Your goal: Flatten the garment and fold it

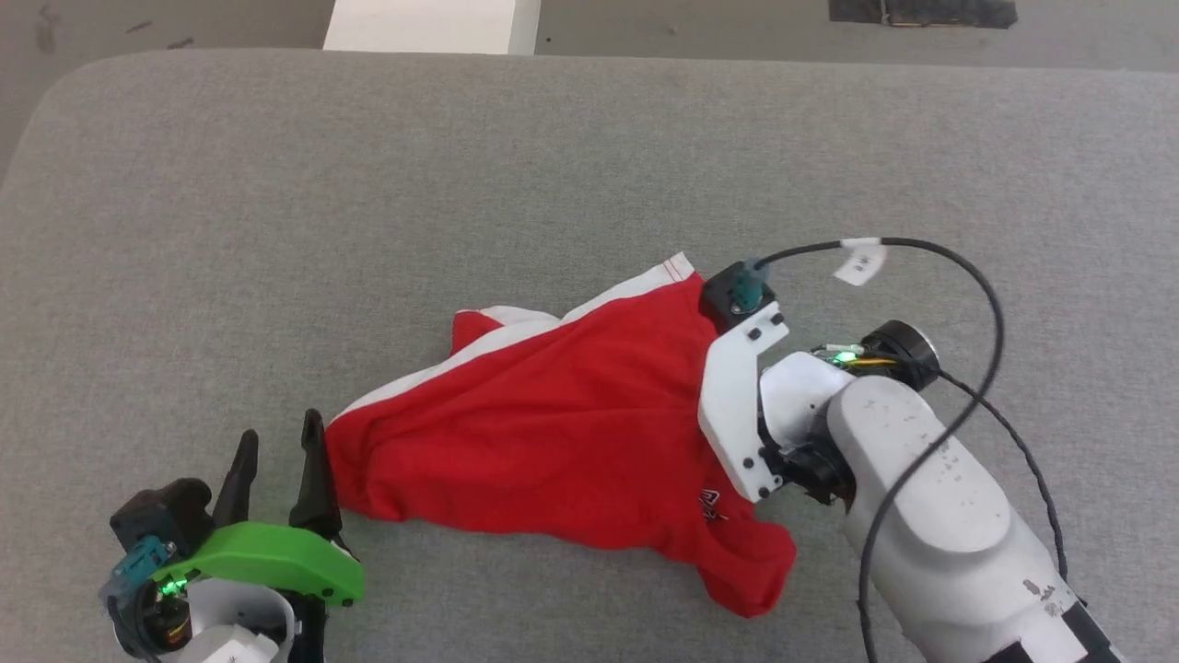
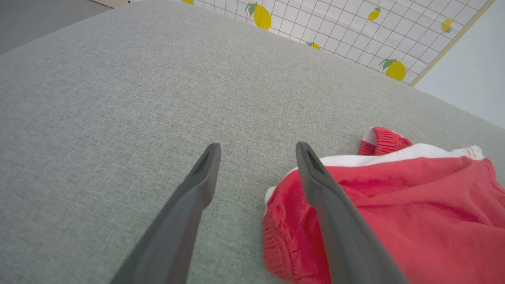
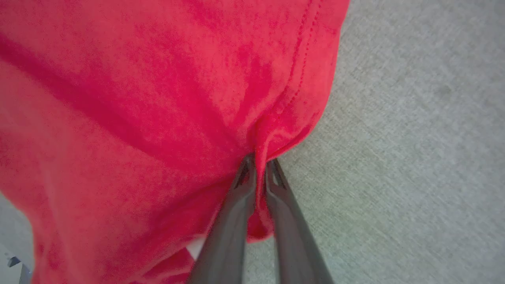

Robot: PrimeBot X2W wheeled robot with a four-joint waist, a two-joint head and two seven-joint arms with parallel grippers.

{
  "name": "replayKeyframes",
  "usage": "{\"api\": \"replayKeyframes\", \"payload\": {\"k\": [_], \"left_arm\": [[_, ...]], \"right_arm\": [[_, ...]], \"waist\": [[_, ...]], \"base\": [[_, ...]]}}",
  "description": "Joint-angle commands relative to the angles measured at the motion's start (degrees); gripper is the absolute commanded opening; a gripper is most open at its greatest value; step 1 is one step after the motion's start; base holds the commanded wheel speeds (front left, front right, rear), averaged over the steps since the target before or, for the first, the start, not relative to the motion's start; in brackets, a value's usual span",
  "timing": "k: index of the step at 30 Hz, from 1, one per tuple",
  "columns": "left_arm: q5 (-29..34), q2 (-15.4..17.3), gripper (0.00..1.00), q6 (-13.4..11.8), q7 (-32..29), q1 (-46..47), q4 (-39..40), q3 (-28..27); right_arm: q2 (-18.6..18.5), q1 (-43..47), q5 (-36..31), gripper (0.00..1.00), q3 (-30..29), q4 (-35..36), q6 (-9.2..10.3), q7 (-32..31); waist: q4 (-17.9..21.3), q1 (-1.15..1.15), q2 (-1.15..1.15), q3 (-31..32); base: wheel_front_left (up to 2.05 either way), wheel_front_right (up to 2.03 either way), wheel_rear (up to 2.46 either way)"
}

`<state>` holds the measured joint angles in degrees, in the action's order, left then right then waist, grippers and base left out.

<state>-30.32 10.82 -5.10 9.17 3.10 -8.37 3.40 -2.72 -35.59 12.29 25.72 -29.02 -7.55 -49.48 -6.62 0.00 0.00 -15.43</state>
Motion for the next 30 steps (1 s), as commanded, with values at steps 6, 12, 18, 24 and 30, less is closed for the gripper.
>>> {"api": "replayKeyframes", "payload": {"k": [6,12,18,24,30], "left_arm": [[0.13,0.89,1.00,-0.11,0.11,0.74,0.14,-0.02],[0.12,1.28,1.00,-0.58,-0.36,-0.32,0.99,0.07],[-0.19,1.51,1.00,-0.89,-0.89,-1.11,1.75,0.12],[-0.56,1.81,1.00,-1.24,-1.57,-1.90,2.15,0.09],[-1.02,2.36,1.00,-0.91,-4.21,-0.69,4.30,1.09]], "right_arm": [[-0.16,2.75,-0.75,0.00,-11.24,3.42,0.06,10.76],[-0.16,10.60,-3.25,0.00,-24.77,12.54,0.06,13.36],[-0.16,26.26,-0.61,0.00,-31.01,20.32,0.06,9.30],[-0.16,33.71,4.21,1.00,-30.61,22.61,0.06,8.85],[-0.16,33.49,9.03,1.00,-37.00,24.35,0.06,16.86]], "waist": [[2.90,0.00,0.00,2.23],[4.20,0.00,0.00,3.91],[4.55,0.00,0.00,4.03],[5.35,0.00,0.00,4.24],[5.63,0.00,0.00,5.02]], "base": [[0.00,0.00,0.00],[0.00,0.00,0.00],[0.00,0.00,0.00],[0.00,0.00,0.00],[0.00,0.00,0.00]]}}
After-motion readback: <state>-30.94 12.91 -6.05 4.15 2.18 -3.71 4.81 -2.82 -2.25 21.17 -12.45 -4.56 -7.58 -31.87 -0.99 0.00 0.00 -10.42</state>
